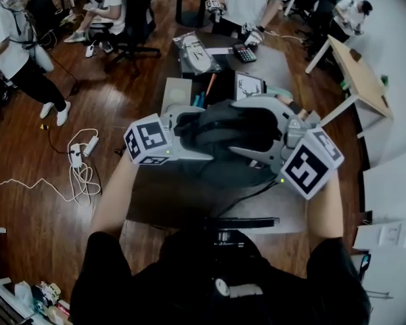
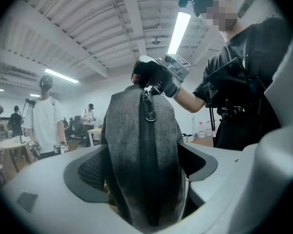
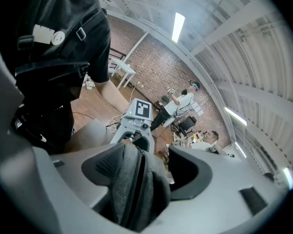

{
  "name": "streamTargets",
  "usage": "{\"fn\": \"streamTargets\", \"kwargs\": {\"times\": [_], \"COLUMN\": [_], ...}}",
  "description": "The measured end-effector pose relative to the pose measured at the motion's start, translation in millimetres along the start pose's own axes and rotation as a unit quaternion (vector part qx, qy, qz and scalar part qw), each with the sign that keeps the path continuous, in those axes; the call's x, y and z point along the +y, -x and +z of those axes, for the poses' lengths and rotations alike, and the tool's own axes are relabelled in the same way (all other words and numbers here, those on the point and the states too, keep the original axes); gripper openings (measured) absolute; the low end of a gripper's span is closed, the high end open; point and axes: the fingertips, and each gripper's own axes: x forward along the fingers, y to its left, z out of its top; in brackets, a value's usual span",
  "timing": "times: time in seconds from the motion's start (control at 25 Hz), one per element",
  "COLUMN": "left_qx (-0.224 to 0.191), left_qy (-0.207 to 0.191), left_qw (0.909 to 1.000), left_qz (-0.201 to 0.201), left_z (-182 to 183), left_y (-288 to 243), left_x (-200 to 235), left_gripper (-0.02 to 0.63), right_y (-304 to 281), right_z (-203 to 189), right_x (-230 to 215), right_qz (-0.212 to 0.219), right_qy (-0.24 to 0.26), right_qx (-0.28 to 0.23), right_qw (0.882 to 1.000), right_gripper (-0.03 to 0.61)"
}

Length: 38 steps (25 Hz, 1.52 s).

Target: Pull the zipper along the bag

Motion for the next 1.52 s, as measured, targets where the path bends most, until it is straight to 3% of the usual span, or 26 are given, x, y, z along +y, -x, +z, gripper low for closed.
{"fn": "streamTargets", "kwargs": {"times": [0.16, 0.24, 0.36, 0.44, 0.52, 0.68, 0.76, 0.84, 0.88, 0.96, 1.04, 1.2, 1.32, 1.52], "left_qx": [-0.032, -0.041, -0.037, -0.019, 0.004, 0.041, 0.065, 0.082, 0.090, 0.099, 0.107, 0.125, 0.128, 0.116], "left_qy": [-0.002, 0.002, 0.006, 0.018, 0.026, 0.035, 0.034, 0.030, 0.027, 0.018, 0.007, -0.011, -0.014, -0.012], "left_qw": [0.9969, 0.9950, 0.9963, 0.9971, 0.9974, 0.9969, 0.9960, 0.9948, 0.9943, 0.9934, 0.9926, 0.9907, 0.9904, 0.9918], "left_qz": [-0.071, -0.091, -0.078, -0.071, -0.067, -0.057, -0.051, -0.051, -0.051, -0.055, -0.057, -0.051, -0.051, -0.053], "left_z": [6.3, 8.4, 11.0, 14.3, 19.6, 29.3, 30.7, 32.2, 33.2, 35.6, 36.7, 37.8, 35.8, 34.4], "left_y": [-11.2, -13.4, -17.8, -24.6, -32.0, -45.0, -48.2, -50.6, -52.0, -54.8, -57.2, -61.9, -61.7, -56.8], "left_x": [-6.5, -12.1, -9.6, -8.6, -11.7, -19.0, -19.8, -19.7, -19.9, -23.0, -29.5, -36.2, -36.1, -36.2], "left_gripper": [0.445, 0.401, 0.281, 0.242, 0.219, 0.198, 0.195, 0.190, 0.187, 0.186, 0.186, 0.184, 0.184, 0.184], "right_y": [2.8, 4.9, 7.5, 7.7, 3.5, -10.7, -11.8, -11.8, -11.5, -8.3, -5.3, -7.7, -7.6, -5.1], "right_z": [-1.8, -2.3, -2.1, 1.7, 4.1, -4.9, -9.4, -13.1, -14.3, -14.3, -14.8, -21.1, -21.4, -11.4], "right_x": [0.4, -0.7, -8.6, -17.7, -20.1, 3.0, 11.0, 20.0, 22.8, 24.2, 27.0, 34.6, 36.7, 34.9], "right_qz": [0.004, 0.003, -0.014, -0.039, -0.049, -0.004, 0.022, 0.059, 0.073, 0.093, 0.125, 0.192, 0.206, 0.188], "right_qy": [-0.002, -0.006, -0.006, -0.003, 0.003, 0.046, 0.043, 0.042, 0.049, 0.052, 0.021, -0.030, -0.031, -0.009], "right_qx": [-0.006, -0.009, -0.014, -0.020, -0.007, 0.063, 0.082, 0.098, 0.106, 0.113, 0.123, 0.165, 0.174, 0.146], "right_qw": [1.000, 1.000, 1.000, 0.999, 0.999, 0.997, 0.995, 0.992, 0.990, 0.988, 0.984, 0.967, 0.962, 0.971], "right_gripper": [0.324, 0.324, 0.324, 0.320, 0.278, 0.290, 0.248, 0.135, 0.108, 0.129, 0.132, 0.130, 0.113, 0.060]}}
